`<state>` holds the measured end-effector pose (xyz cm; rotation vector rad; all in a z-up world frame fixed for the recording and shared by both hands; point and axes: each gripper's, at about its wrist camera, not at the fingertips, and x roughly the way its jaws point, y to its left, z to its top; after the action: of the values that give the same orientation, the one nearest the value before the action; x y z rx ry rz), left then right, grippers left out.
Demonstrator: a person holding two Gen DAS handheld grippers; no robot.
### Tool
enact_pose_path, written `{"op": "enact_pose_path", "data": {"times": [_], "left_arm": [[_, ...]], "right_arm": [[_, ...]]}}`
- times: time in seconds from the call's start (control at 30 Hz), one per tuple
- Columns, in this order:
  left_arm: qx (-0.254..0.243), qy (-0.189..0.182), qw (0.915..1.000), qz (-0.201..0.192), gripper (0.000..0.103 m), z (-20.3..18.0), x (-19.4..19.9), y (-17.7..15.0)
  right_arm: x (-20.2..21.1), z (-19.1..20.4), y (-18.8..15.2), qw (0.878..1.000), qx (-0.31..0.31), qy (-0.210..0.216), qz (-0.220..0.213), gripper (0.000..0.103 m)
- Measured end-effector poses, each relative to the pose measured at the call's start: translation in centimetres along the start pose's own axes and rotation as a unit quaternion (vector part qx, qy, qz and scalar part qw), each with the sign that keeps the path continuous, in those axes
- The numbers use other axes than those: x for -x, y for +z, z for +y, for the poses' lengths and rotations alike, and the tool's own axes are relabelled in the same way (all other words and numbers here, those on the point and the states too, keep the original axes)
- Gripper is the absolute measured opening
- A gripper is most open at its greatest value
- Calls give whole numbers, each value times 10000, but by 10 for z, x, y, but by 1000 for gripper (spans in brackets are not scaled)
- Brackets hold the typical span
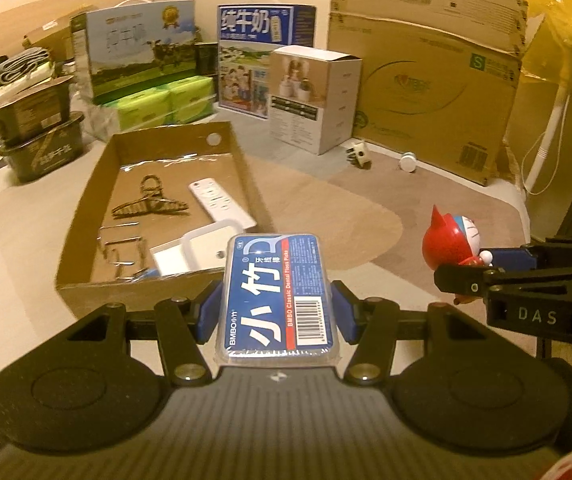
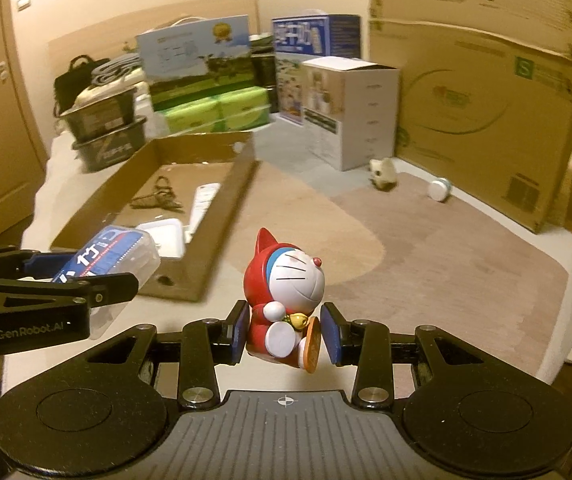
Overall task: Organize rigid objects
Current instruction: 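Carry the toothpick box and Doraemon figure toward the cardboard tray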
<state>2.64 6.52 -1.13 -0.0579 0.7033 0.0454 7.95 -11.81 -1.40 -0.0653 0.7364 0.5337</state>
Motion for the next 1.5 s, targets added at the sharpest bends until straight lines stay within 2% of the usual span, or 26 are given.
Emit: {"op": "enact_pose_path", "data": {"times": [0.87,1.27,1.5], "left_arm": [[399,231,9989,-34,54,68,4,4],[307,67,9995,37,54,93,-8,17],[203,12,9998,30,54,110,-23,36]], "right_arm": [[-35,70,26,9973,619,383,101,39],[-57,88,42,9959,745,490,133,39],[-79,98,65,9953,840,485,71,39]]}}
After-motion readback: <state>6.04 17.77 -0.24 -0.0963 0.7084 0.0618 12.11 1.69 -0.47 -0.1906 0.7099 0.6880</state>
